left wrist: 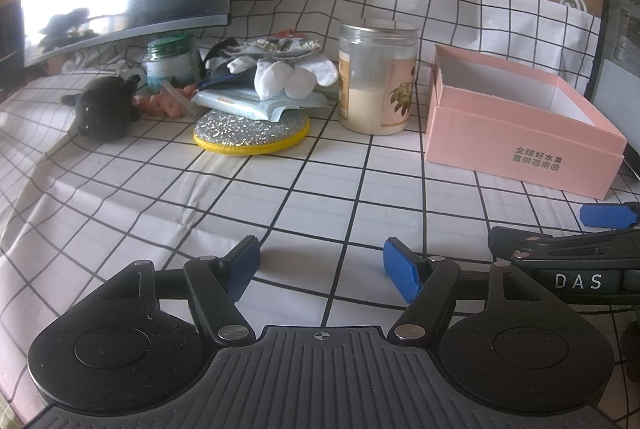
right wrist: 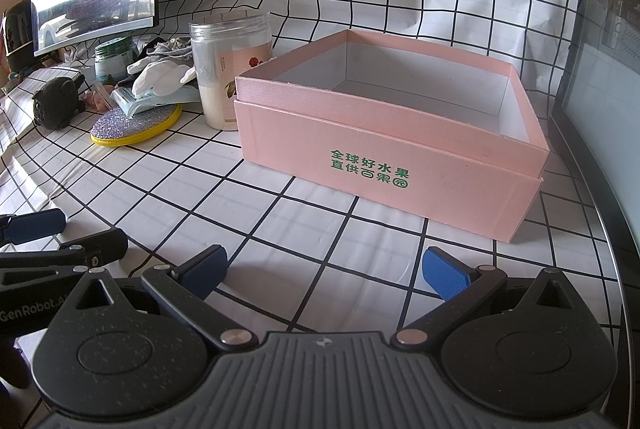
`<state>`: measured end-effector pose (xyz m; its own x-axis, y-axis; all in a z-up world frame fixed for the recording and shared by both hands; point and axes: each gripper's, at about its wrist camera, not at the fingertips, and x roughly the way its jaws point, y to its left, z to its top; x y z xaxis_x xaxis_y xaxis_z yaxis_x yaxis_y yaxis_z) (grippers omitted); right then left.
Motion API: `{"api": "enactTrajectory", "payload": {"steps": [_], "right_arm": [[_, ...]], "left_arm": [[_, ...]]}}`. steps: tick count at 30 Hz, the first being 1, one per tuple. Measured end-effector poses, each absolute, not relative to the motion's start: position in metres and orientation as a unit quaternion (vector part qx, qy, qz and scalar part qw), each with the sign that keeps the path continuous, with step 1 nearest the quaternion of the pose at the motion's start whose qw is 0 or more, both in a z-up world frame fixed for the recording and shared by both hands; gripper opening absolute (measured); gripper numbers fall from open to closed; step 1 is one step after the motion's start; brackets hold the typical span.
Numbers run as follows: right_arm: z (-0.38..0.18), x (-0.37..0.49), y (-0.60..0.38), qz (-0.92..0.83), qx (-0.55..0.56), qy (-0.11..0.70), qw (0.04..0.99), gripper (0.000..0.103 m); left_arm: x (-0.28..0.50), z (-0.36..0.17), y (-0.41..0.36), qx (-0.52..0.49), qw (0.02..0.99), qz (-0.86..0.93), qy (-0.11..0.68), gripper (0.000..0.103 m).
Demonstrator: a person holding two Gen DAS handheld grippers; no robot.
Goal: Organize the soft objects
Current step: 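Reach the left tool to the black plush cat and close on it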
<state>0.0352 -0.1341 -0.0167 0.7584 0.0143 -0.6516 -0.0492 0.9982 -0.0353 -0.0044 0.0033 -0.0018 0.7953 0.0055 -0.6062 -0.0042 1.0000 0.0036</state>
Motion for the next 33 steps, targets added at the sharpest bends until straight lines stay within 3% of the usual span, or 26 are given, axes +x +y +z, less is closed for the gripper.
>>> {"api": "enactTrajectory", "payload": {"steps": [11,16,26,30,33], "right_arm": [[-0.018,0.035,-0.139,0.024,-0.027,0.351,0.936,0.103],[-0.013,0.048,-0.136,0.032,-0.028,0.395,0.918,0.103],[-0.007,0.062,-0.13,0.013,-0.026,0.443,0.896,0.103],[0.0,0.071,-0.125,-0.005,-0.013,0.47,0.883,0.103],[0.016,0.068,-0.106,-0.019,-0.011,0.436,0.9,0.103]], "left_arm": [[-0.006,-0.002,0.008,-0.004,0.948,-0.002,0.318,0.073],[-0.002,0.005,0.025,-0.018,0.947,-0.025,0.321,0.066],[0.06,0.073,0.169,-0.033,0.964,0.062,0.255,0.066],[0.106,0.087,0.238,-0.046,0.951,0.09,0.293,0.065],[0.132,0.086,0.271,-0.089,0.941,0.075,0.317,0.065]]}}
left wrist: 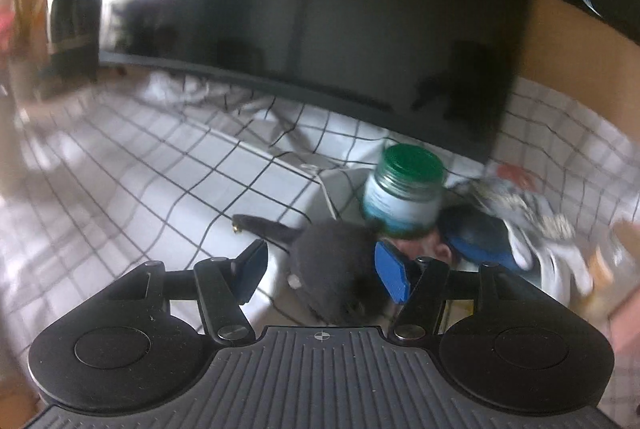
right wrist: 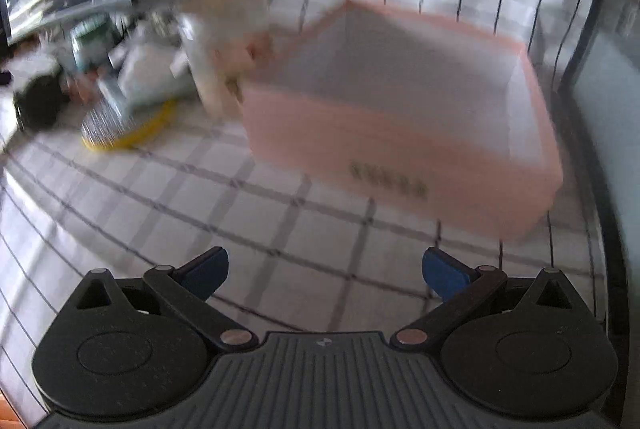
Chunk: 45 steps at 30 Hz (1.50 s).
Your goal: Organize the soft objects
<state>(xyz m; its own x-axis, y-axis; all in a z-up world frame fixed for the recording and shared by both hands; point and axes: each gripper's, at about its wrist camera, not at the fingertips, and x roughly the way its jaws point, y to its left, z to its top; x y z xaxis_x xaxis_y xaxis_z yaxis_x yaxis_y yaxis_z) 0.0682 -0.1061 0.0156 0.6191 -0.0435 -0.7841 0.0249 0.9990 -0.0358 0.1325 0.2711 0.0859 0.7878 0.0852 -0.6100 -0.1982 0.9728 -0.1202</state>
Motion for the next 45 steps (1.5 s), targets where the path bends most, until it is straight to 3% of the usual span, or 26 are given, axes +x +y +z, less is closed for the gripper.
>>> {"api": "enactTrajectory", "payload": {"steps": [3,6,18,26,31,40,45], "right_arm": [[0.031,0.07,-0.076,-0.034,-0.013,0.404,0.914,0.103],[0.041,0.072,-0.043,-0.059,-0.013,0.378,0.924,0.103],[0.061,0.072,0.014,-0.008,-0.092,0.38,0.92,0.103],[0.065,0.073,0.013,0.016,-0.116,0.355,0.928,0.103],[0.064,0.074,0.006,0.031,-0.106,0.345,0.932,0.103],[0.054,0.099,0.035,0.105,-0.118,0.334,0.929,0.103],[0.065,0.142,0.064,0.141,-0.146,0.323,0.925,0.093]], "left_arm": [[0.16,0.073,0.289,-0.106,0.928,0.057,0.352,0.065],[0.173,0.063,0.287,-0.088,0.929,0.036,0.358,0.071],[0.202,0.034,0.274,-0.142,0.897,-0.092,0.408,0.071],[0.177,0.034,0.267,-0.153,0.909,-0.036,0.386,0.066],[0.143,0.056,0.255,-0.102,0.93,0.003,0.354,0.065],[0.08,0.094,0.284,-0.126,0.94,-0.008,0.315,0.065],[0.059,0.092,0.295,-0.134,0.936,-0.013,0.325,0.065]]}}
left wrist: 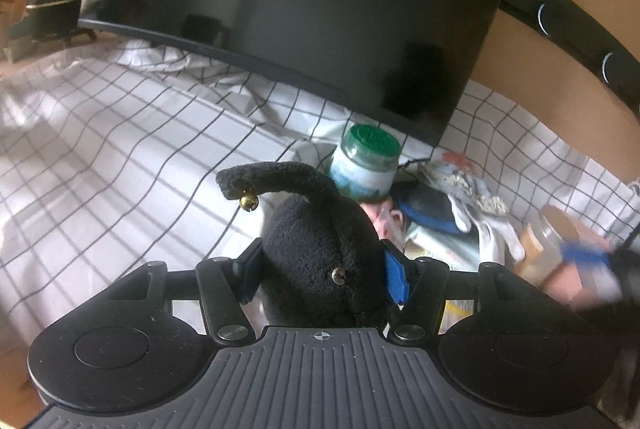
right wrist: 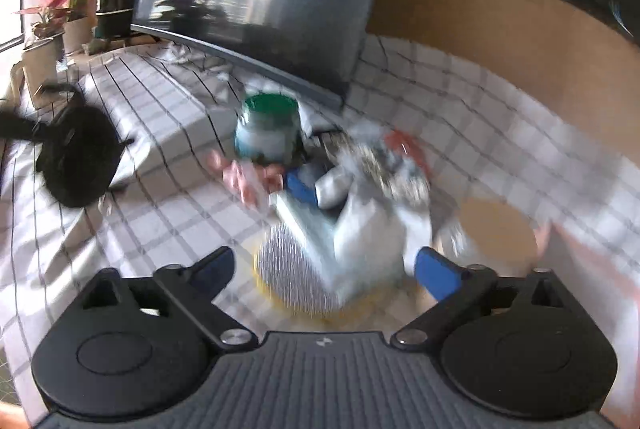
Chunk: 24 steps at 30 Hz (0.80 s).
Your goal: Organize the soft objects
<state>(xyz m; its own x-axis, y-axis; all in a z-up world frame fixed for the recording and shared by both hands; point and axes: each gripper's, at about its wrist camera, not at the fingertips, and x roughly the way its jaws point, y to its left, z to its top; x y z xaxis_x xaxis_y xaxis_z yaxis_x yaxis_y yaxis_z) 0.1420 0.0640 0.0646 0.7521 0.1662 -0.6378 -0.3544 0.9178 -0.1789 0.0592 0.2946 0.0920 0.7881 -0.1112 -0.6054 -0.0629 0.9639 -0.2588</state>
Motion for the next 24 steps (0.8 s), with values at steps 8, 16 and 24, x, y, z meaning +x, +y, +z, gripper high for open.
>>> {"api": "enactTrajectory", "payload": {"steps": [8,16,24], "right_arm": [[0.098,0.312,0.053,0.055,-0.014,0.445,0.894,0.093],[0.053,0.385,0.064,-0.011,-0.036,0.531,0.847,0.056],[0.116,0.345,0.037,0.056,0.017,0.511,0.857,0.002]], "left_arm": [[0.054,0.081,0.309,-0.169,0.926,-0.045,0.336,0.065],[0.096,0.093,0.306,-0.127,0.937,-0.09,0.314,0.065],[0.162,0.124,0.289,-0.076,0.952,-0.107,0.276,0.065]]}}
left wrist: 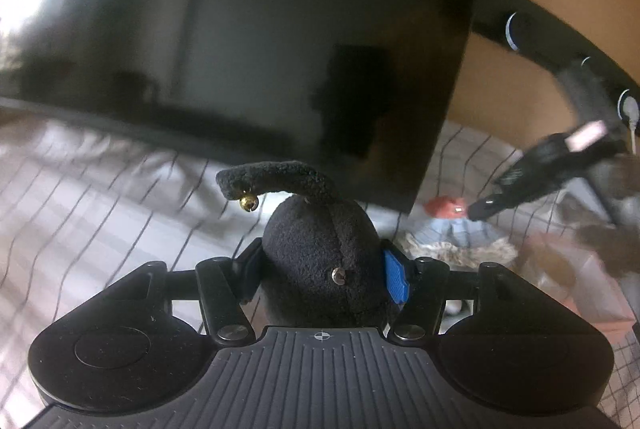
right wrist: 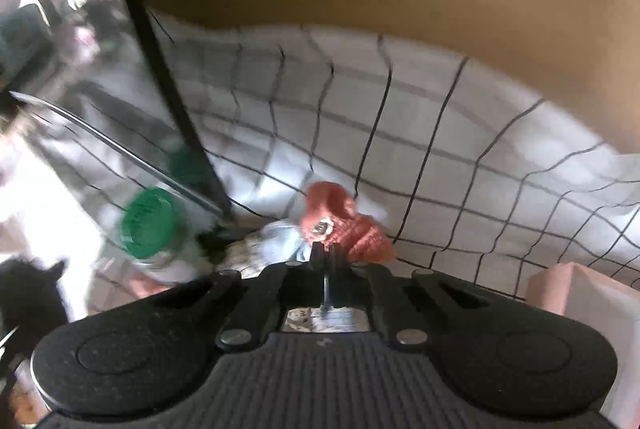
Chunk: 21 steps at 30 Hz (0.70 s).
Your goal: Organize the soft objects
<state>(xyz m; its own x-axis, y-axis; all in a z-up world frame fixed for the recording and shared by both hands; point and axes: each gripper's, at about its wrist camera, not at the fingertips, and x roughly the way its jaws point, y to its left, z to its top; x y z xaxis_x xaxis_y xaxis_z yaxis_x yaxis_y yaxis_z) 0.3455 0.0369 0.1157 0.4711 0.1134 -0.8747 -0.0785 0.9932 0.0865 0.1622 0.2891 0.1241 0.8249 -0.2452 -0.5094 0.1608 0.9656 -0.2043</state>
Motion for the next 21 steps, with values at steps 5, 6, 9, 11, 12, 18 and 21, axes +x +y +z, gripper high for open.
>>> {"api": "enactTrajectory", "payload": {"steps": [5,6,9,11,12,18,21], "right_arm": [[0.165,0.323,0.013,0.071,0.043,0.468,0.88,0.002],[0.169,0.32,0.011,0.074,0.048,0.465,0.881,0.002],[0.174,0.317,0.007,0.078,0.05,0.459,0.883,0.002],[0.182,0.316,0.006,0.079,0.054,0.454,0.886,0.002],[0.186,0.315,0.004,0.08,0.055,0.449,0.888,0.001],[0.234,0.297,-0.015,0.085,0.06,0.385,0.917,0.0],[0.254,0.281,-0.038,0.077,0.067,0.357,0.928,0.0]], "left_arm": [[0.182,0.14,0.275,-0.074,0.952,-0.124,0.268,0.065],[0.184,0.142,0.273,-0.078,0.952,-0.124,0.268,0.065],[0.184,0.142,0.267,-0.076,0.949,-0.139,0.272,0.065],[0.19,0.144,0.257,-0.062,0.946,-0.158,0.277,0.065],[0.192,0.146,0.253,-0.055,0.945,-0.162,0.278,0.065],[0.202,0.174,0.228,-0.014,0.954,-0.17,0.246,0.065],[0.212,0.188,0.21,0.003,0.955,-0.18,0.235,0.065]]}}
